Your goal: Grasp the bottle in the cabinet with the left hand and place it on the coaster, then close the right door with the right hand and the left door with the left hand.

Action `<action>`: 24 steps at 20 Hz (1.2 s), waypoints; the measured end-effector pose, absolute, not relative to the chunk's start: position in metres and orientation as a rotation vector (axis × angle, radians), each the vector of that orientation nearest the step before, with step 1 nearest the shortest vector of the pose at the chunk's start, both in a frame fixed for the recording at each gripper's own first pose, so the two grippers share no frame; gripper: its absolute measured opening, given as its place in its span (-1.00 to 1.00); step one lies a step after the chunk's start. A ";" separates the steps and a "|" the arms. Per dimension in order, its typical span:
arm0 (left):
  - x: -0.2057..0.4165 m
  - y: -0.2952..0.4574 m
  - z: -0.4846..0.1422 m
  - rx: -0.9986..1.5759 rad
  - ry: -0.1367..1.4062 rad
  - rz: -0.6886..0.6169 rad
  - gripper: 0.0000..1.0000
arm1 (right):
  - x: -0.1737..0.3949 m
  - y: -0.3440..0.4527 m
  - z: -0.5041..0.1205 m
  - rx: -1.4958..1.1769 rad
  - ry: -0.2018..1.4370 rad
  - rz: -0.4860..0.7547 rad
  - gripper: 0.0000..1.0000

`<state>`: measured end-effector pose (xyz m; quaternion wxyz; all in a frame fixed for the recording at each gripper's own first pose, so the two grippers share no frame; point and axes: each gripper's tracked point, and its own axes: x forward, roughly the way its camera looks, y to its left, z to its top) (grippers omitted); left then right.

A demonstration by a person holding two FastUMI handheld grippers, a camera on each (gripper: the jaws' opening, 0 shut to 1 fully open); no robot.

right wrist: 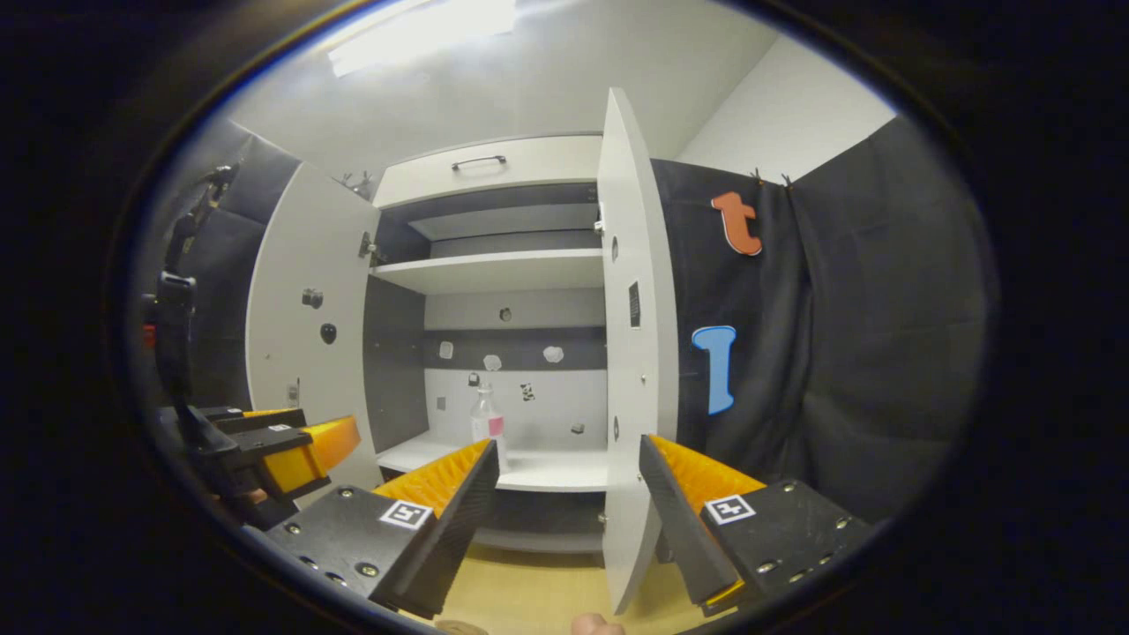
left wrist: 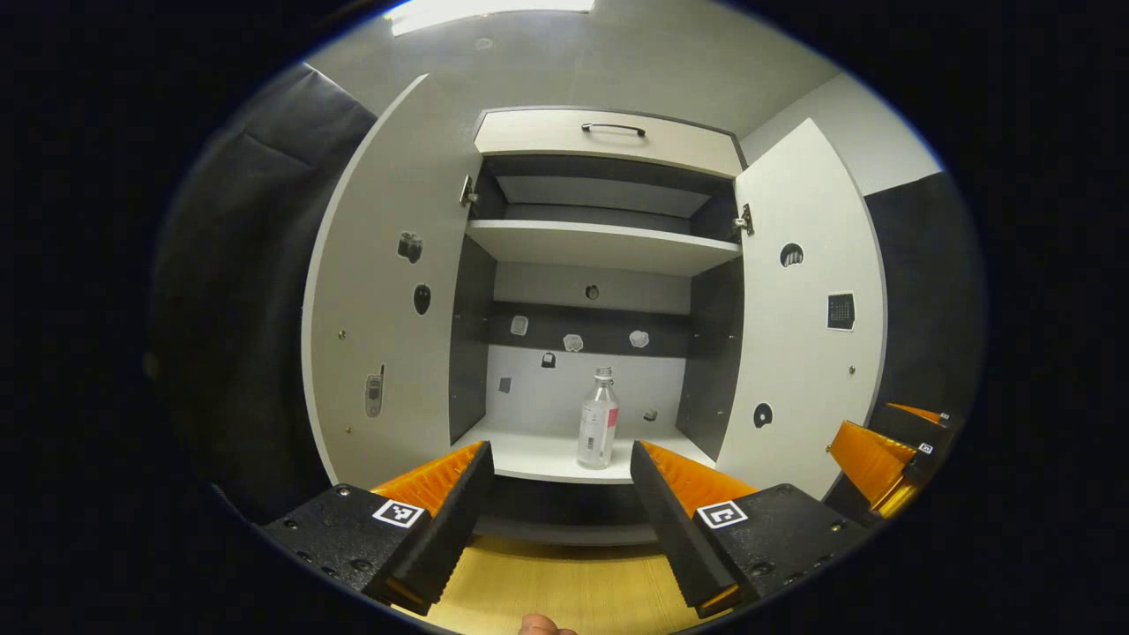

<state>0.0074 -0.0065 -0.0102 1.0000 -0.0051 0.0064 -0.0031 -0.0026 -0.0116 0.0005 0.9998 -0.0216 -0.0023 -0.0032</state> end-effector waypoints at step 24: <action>0.279 -0.050 -0.057 0.049 0.055 -0.089 0.93 | -0.059 -0.173 0.005 -0.190 -0.005 -0.507 0.93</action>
